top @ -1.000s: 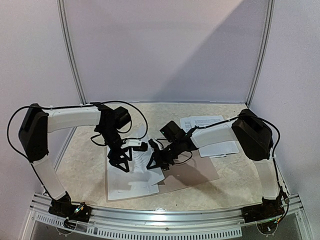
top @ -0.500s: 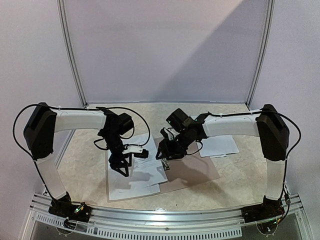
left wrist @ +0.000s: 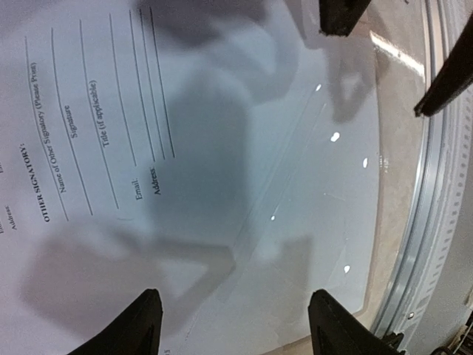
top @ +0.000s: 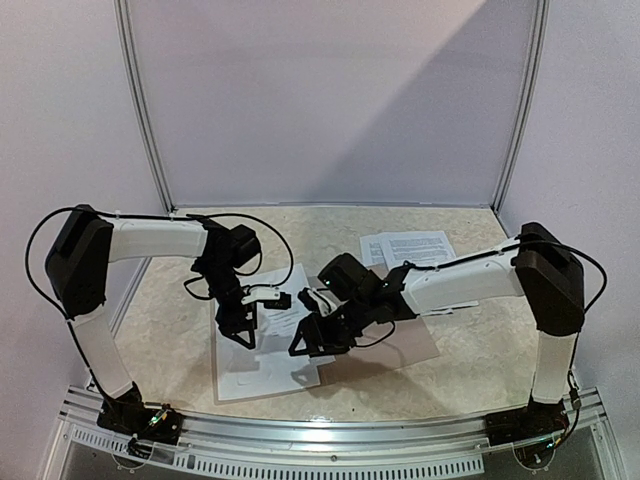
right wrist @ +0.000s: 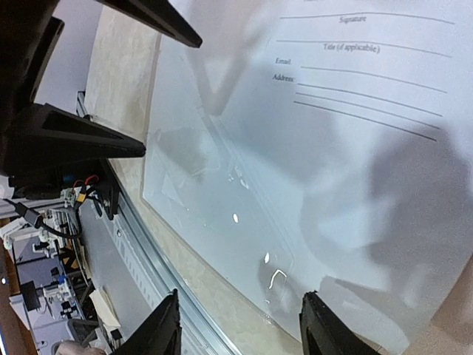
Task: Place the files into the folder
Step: Insert the folder to form pockets on the folder.
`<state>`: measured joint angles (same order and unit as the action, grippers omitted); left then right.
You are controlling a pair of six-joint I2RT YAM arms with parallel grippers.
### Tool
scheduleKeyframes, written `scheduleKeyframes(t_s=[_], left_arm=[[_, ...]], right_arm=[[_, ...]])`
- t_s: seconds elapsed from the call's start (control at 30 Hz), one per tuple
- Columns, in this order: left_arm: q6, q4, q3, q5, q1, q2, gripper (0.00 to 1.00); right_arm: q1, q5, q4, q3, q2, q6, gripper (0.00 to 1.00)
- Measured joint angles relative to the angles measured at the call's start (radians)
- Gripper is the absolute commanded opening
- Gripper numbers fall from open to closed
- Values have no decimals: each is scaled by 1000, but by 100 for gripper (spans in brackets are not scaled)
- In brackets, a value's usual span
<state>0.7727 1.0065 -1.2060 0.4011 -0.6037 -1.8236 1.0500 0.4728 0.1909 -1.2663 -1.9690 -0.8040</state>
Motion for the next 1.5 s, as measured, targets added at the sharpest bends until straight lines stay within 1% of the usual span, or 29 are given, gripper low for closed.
scheduleKeyframes(t_s=[0.13,0.27,0.47,0.83,1.03,1.1,1.13,1.23,1.27,1.4,1.5], left_arm=[[-9,-1,0,3,0,0,69],[-16,-1,0,3,0,0,69],[-19,-1,0,2,0,0,69],[-24,0,0,1,0,-14,69],[-26,0,0,2,0,-17,69],[-26,0,0,2,0,-17,69],[-26,0,0,3,0,-17,69],[-23,1,0,9,0,-17,70],[-19,2,0,14,0,-17,70],[26,18,-3,82,0,-16,74],[76,46,-18,163,0,-12,75]], right_arm=[[-1,41,-61,1,-42,-36,52],[-1,42,-63,0,-77,-53,54],[-1,65,-72,-2,-105,-52,43],[-1,179,-123,-22,-146,-31,33],[0,214,-157,-60,-181,-41,31],[1,214,-153,-67,-193,-41,28],[1,213,-147,-69,-198,-40,23],[2,209,-124,-70,-205,-32,3],[2,207,-121,-70,-205,-23,1],[3,208,-126,-69,-205,-16,0],[3,209,-182,-53,-204,0,0]])
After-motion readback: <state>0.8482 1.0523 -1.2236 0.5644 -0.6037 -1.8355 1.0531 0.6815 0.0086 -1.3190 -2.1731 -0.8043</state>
